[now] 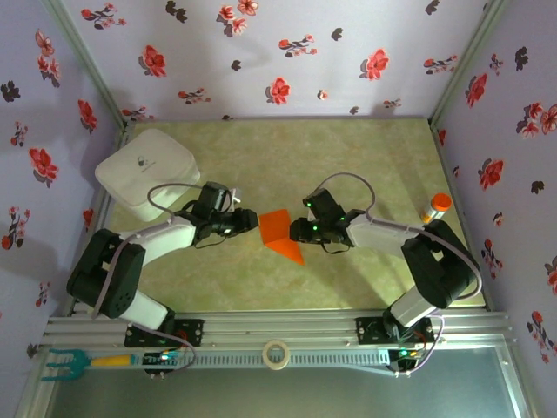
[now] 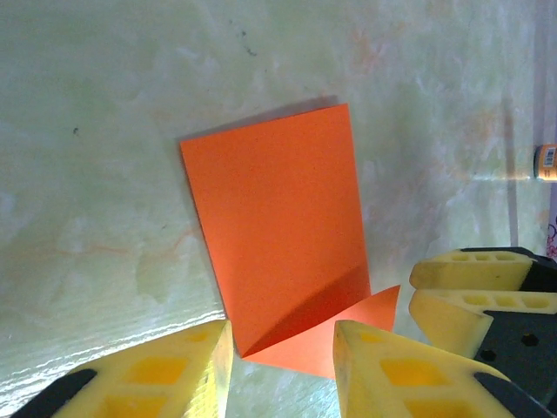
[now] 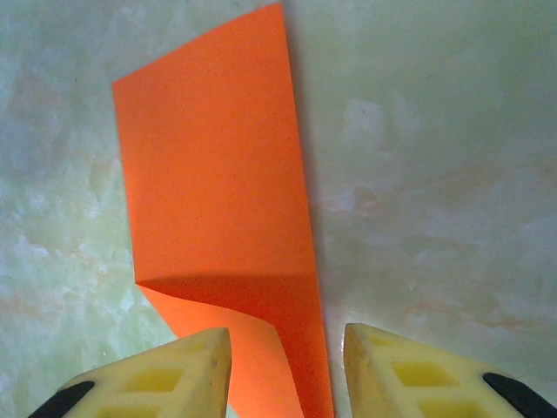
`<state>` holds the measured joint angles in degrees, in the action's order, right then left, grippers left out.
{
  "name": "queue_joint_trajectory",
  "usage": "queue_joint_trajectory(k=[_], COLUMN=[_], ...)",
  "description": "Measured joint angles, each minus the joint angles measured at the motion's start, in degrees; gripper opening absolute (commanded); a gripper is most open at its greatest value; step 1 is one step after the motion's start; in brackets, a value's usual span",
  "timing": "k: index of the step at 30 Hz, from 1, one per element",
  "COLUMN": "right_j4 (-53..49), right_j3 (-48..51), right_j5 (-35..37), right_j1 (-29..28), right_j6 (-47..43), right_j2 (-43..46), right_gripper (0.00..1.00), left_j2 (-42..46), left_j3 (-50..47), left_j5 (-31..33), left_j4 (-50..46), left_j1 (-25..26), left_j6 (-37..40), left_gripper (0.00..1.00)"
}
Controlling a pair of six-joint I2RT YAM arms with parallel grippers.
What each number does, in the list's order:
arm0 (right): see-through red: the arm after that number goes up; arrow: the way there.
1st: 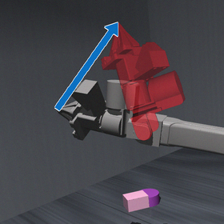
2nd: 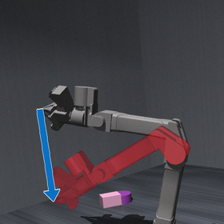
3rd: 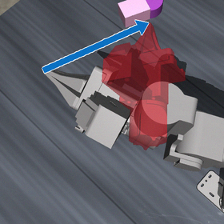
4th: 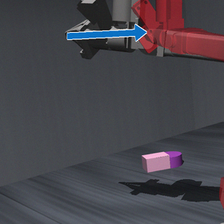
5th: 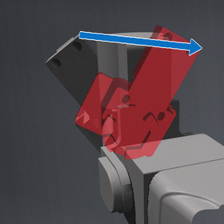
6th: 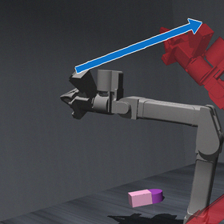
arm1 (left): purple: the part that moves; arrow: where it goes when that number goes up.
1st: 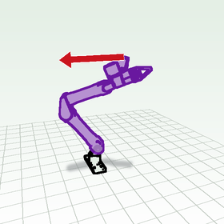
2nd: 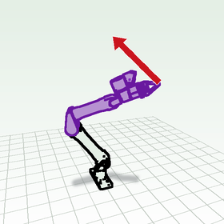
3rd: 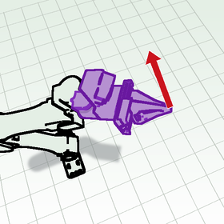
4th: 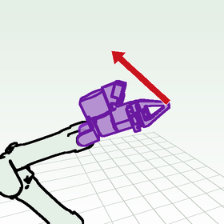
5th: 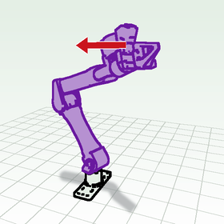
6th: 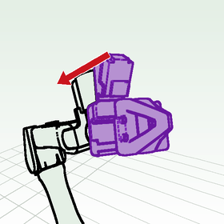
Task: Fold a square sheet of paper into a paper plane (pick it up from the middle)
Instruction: Fold the triangle third at the center of the table, then fourth fold the wing at the center of the table.
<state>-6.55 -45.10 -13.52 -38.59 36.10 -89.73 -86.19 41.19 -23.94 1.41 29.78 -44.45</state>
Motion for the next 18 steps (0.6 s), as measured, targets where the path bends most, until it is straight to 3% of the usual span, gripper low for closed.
queue_joint_trajectory(k=[18], right_j4=[2.75], right_j3=[0.04], right_j5=[-6.80], right_j1=[0.85], right_j6=[-0.70], right_j2=[-2.75], right_gripper=[0.37], left_j2=[-4.72], left_j3=[-3.48], left_j5=[-1.64], left_j4=[10.43], left_j1=[-0.33], left_j6=[-10.40], left_gripper=[0.39])
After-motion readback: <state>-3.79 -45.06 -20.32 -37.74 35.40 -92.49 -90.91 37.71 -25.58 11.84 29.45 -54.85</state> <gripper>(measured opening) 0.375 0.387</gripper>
